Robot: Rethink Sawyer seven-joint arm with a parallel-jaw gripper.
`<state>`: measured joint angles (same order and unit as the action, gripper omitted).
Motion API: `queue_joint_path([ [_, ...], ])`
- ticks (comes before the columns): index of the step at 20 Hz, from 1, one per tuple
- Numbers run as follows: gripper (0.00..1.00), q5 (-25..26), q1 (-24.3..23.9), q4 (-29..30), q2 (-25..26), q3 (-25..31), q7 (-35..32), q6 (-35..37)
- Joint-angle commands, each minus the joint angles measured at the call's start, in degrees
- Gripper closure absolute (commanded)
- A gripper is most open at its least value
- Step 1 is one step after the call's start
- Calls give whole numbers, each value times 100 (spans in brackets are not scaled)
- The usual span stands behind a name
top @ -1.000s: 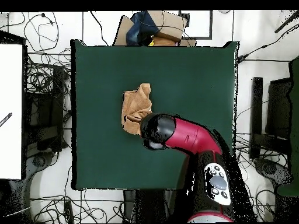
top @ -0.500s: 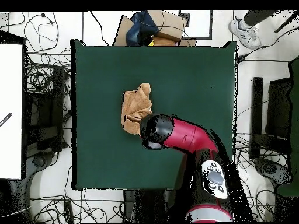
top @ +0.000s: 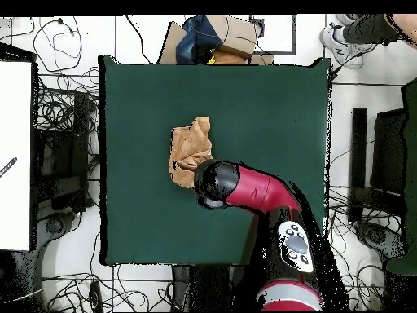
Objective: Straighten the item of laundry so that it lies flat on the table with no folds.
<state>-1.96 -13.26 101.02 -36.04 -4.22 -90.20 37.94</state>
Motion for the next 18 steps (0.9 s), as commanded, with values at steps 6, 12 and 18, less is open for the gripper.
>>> queue_joint_path([
  [6, 0, -286, 58, 29, 250, 65, -1357, -251],
  [12, 0, -356, 131, -165, 390, -20, -1499, -174],
  [18, 0, -382, 262, -364, 442, -179, -1655, -191],
])
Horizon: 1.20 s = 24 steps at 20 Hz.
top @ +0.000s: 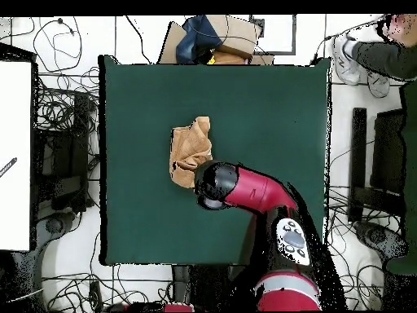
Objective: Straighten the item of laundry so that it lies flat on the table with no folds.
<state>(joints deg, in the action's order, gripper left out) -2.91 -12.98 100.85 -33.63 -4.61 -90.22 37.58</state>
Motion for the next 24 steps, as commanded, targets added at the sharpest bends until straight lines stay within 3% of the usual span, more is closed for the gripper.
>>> queue_joint_path([
  [1, 0, -301, 236, -388, 219, -147, -1661, -131],
  [24, 0, -527, 243, -867, 523, -249, -1604, 26],
])
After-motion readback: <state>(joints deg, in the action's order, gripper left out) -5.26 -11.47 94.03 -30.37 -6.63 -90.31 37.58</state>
